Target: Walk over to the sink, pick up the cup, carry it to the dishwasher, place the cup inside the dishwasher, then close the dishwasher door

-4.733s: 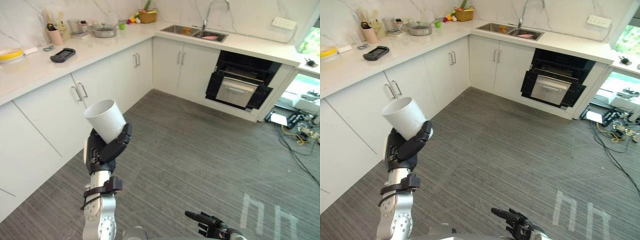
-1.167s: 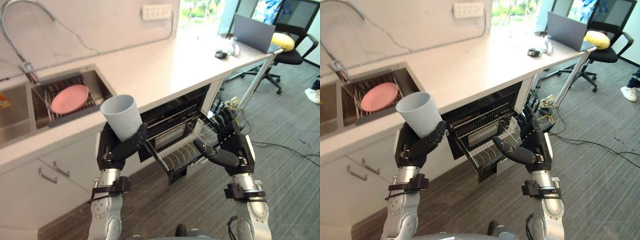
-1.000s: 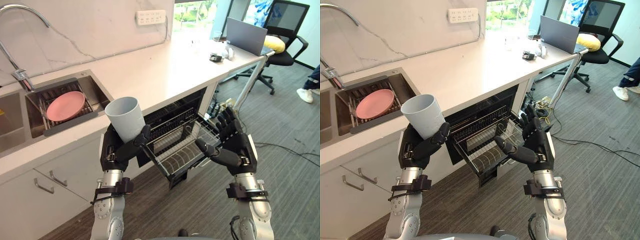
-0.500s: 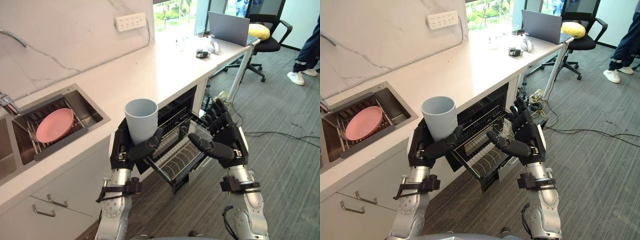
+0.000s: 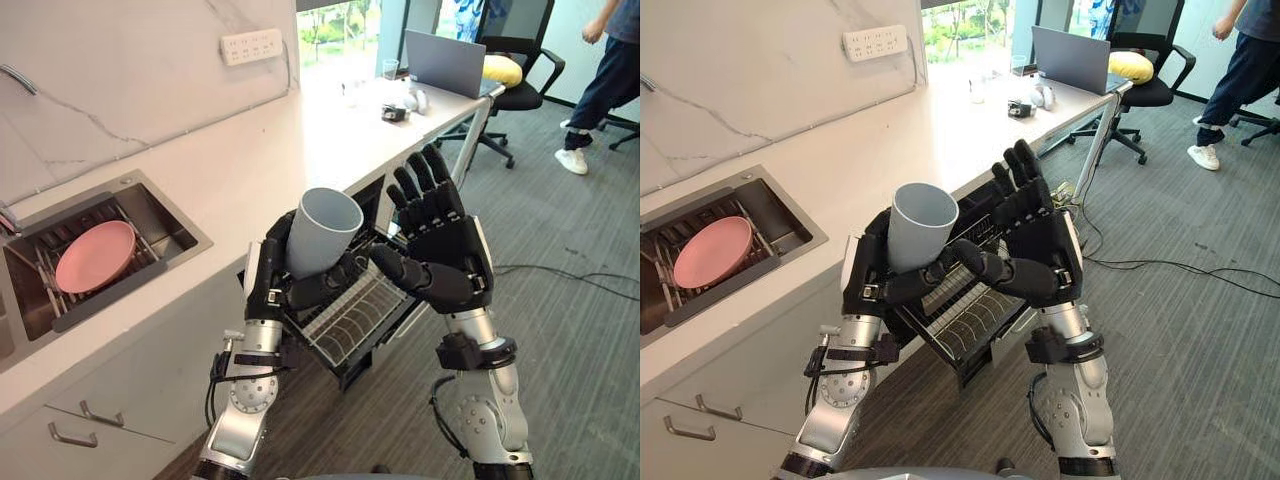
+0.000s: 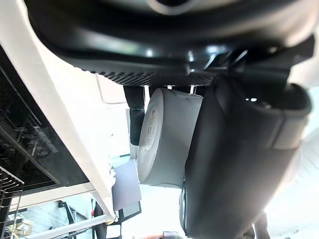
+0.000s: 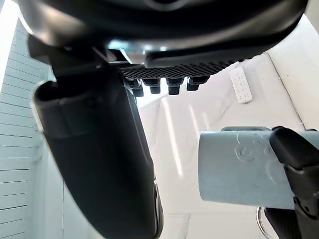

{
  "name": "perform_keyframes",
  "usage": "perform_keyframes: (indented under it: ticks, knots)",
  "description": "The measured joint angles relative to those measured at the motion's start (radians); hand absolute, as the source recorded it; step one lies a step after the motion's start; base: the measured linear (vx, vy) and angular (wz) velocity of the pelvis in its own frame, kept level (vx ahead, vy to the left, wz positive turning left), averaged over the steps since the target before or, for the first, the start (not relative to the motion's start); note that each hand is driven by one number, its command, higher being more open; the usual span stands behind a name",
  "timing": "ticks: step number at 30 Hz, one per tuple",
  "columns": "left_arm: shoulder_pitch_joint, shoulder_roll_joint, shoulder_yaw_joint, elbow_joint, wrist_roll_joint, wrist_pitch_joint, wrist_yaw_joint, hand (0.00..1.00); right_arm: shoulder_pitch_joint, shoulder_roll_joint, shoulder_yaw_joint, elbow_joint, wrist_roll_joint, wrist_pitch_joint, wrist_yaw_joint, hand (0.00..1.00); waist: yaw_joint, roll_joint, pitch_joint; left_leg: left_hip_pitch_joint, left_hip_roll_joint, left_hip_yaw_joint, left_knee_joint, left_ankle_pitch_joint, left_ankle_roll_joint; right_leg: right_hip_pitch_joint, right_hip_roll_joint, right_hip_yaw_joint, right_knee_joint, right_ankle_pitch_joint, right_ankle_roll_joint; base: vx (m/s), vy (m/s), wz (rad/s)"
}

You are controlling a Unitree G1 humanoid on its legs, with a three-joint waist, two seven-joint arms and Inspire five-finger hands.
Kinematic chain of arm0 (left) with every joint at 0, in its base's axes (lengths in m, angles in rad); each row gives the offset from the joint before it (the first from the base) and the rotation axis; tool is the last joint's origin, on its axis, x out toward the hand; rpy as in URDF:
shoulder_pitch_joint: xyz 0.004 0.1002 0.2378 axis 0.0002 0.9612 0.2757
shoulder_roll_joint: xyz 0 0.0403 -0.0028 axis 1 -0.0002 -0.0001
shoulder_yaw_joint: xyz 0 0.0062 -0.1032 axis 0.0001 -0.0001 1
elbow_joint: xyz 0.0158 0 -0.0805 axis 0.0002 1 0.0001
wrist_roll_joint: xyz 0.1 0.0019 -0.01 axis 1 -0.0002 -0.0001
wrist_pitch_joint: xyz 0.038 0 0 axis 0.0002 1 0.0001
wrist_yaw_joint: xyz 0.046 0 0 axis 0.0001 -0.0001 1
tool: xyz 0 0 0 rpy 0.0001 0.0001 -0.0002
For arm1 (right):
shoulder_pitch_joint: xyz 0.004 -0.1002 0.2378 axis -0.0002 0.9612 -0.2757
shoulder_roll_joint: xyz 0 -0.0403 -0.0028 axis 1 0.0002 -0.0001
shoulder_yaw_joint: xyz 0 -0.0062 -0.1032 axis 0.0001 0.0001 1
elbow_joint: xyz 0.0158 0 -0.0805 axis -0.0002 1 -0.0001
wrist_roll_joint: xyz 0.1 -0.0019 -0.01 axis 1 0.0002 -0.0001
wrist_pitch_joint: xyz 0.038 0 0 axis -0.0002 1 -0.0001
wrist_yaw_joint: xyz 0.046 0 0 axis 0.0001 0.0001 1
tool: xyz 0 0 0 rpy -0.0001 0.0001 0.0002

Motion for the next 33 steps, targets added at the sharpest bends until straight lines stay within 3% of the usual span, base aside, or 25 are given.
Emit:
perform_keyframes:
  ticks: [15,24,25,33]
  knots:
    - [-0.005,0.01,-0.068,0.0,0.095,-0.001,0.004,0.0,-0.004,-0.021,0.045,0.001,-0.032,0.104,-0.04,1.0,0.003,-0.014,-0.014,0.004,-0.003,0.004,-0.011,0.001,0.002,0.0,0.0,0.004,-0.007,0.002,0.003,0.0,-0.002,0.0]
    - [-0.005,0.031,-0.102,0.0,0.118,-0.038,-0.056,0.0,-0.009,-0.059,0.067,0.007,-0.054,0.18,-0.049,1.0,0.004,-0.022,-0.024,0.004,-0.004,0.002,-0.011,0.003,0.005,0.0,-0.001,0.003,-0.007,0.002,0.003,-0.03,-0.016,0.0]
    - [-0.005,0.032,-0.102,0.0,0.135,-0.041,-0.062,0.0,-0.011,-0.065,0.067,0.01,-0.059,0.19,-0.051,0.0,0.004,-0.022,-0.024,0.004,-0.005,0.002,-0.011,0.004,0.005,0.0,-0.001,0.003,-0.007,0.002,0.003,0.0,0.0,0.0]
    - [-0.005,0.042,-0.102,0.0,0.153,-0.047,-0.06,0.0,-0.029,-0.097,0.061,0.05,-0.062,0.217,-0.062,0.0,0.003,-0.023,-0.026,0.004,-0.007,-0.005,-0.022,0.013,0.007,-0.001,-0.002,-0.004,-0.007,0.002,0.003,0.0,0.0,0.02]
